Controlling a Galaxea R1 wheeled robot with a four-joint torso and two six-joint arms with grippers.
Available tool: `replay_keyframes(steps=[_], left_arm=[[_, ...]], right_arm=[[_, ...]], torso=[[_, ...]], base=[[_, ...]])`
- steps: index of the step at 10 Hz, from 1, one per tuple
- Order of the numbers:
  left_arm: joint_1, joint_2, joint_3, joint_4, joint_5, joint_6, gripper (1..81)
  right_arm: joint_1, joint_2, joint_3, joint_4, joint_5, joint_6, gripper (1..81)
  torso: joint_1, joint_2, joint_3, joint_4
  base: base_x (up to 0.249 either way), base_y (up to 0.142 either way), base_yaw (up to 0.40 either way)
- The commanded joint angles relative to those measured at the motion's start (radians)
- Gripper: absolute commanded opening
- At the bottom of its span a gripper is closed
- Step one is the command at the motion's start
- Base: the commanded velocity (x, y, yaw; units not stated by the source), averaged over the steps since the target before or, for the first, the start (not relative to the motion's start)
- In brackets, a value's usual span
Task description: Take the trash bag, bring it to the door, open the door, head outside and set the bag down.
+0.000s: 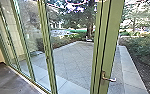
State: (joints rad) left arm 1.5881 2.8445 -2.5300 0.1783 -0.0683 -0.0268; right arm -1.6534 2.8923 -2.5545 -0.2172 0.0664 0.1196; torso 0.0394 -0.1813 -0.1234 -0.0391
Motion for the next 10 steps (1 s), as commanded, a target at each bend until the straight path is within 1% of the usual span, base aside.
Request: replay_keyframes(steps=[1, 3, 4, 5, 6, 7, 8, 10], left_arm=[[-0.043, -0.013, -0.001, -0.005, 0.051, -0.007, 1.0], [-0.040, -0.017, 0.002, -0.008, 0.059, -0.010, 1.0], [-0.040, -0.022, 0.008, -0.008, 0.076, -0.010, 1.0], [-0.036, -0.029, 0.022, -0.008, 0.082, -0.010, 1.0], [-0.033, -0.045, 0.052, -0.008, 0.082, -0.010, 1.0], [-0.032, -0.063, 0.086, -0.008, 0.082, -0.010, 1.0], [-0.032, -0.080, 0.118, -0.008, 0.084, -0.010, 1.0], [-0.032, -0.085, 0.126, -0.008, 0.084, -0.010, 1.0]], right_arm=[[0.036, -0.009, 0.007, 0.001, -0.053, 0.000, 81.1], [0.025, -0.022, 0.044, 0.001, -0.043, 0.002, 81.1], [0.017, -0.043, 0.083, 0.001, -0.040, 0.002, 81.1], [0.010, -0.089, 0.156, 0.002, -0.036, 0.003, 81.1], [0.010, -0.141, 0.238, 0.006, -0.017, 0.005, 81.1], [0.010, -0.185, 0.309, 0.004, -0.016, 0.014, 81.1], [0.011, -0.253, 0.412, 0.004, -0.010, 0.017, 81.1], [0.014, -0.346, 0.541, 0.019, 0.032, 0.032, 81.1]], torso=[[0.000, 0.000, 0.000, 0.000], [0.000, 0.000, 0.000, 0.000], [0.000, 0.000, 0.000, 0.000], [0.000, 0.000, 0.000, 0.000], [0.000, 0.000, 0.000, 0.000], [0.000, 0.000, 0.000, 0.000], [0.000, 0.000, 0.000, 0.000], [0.000, 0.000, 0.000, 0.000]], base=[[0.000, 0.000, 0.000], [0.000, 0.000, 0.000], [0.000, 0.000, 0.000], [0.000, 0.000, 0.000], [0.000, 0.000, 0.000], [0.000, 0.000, 0.000], [0.000, 0.000, 0.000], [0.000, 0.000, 0.000]])
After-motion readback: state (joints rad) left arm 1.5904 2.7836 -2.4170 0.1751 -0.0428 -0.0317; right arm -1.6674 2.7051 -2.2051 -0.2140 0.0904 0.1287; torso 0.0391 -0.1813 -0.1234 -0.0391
